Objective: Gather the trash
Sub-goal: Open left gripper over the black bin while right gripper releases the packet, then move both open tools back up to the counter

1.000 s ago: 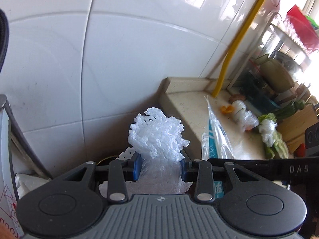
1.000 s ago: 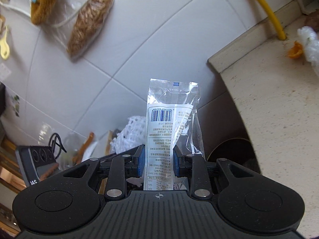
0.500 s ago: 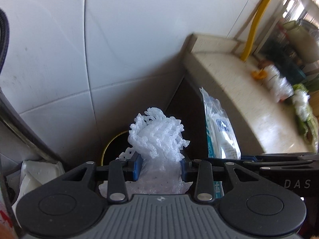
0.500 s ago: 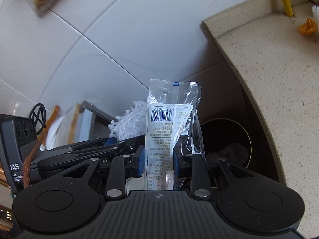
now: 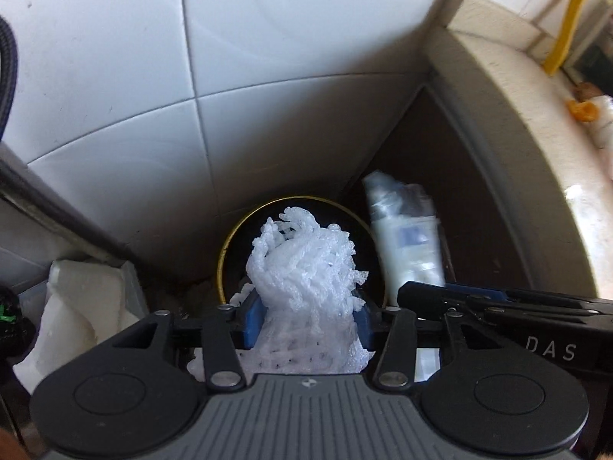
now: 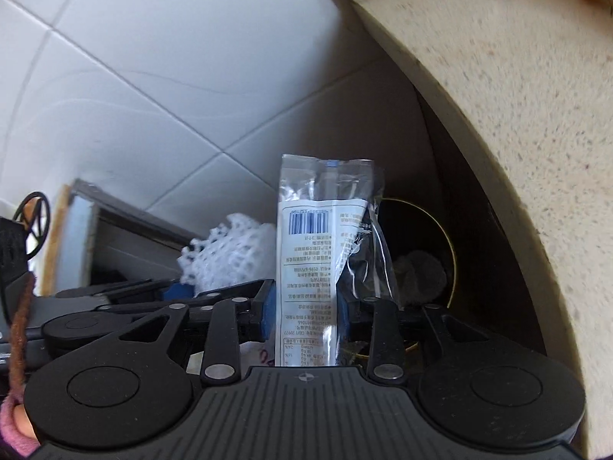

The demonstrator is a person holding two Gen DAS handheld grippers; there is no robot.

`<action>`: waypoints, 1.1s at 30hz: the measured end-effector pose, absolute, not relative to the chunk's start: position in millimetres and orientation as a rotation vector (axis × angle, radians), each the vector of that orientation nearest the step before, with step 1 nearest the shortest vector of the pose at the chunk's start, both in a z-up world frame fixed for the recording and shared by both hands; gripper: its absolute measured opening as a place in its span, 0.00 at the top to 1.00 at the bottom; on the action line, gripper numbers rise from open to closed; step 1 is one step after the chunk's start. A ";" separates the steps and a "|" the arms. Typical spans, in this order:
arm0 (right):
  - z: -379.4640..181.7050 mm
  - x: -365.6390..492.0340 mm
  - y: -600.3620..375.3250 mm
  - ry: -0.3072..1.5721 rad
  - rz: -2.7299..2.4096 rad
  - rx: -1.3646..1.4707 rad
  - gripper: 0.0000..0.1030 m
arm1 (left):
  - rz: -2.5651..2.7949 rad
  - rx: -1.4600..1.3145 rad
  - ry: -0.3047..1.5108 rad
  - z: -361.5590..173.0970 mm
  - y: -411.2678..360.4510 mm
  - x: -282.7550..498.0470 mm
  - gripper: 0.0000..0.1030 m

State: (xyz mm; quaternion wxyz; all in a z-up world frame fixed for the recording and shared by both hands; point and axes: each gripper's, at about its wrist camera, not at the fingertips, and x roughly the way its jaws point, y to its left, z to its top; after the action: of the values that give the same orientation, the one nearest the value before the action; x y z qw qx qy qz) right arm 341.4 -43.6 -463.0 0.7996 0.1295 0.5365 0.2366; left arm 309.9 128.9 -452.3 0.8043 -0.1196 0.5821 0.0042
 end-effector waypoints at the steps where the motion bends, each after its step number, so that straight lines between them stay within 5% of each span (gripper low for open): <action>1: -466.6 343.7 -43.4 1.156 0.503 0.280 0.58 | 0.021 -0.261 1.251 -453.7 128.9 310.4 0.53; 13: -471.2 349.2 -56.9 1.117 0.463 0.311 0.48 | 0.028 -0.276 1.248 -455.3 123.1 321.8 0.33; 33: -385.5 296.5 -102.3 0.893 0.384 0.297 0.36 | -0.094 -0.142 1.038 -371.2 72.8 299.8 0.32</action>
State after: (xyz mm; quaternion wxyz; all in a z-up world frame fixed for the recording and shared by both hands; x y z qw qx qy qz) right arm 296.5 -102.3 -385.5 0.8736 0.1424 0.4276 0.1837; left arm 299.8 72.8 -371.2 0.8650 -0.0678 0.4952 -0.0450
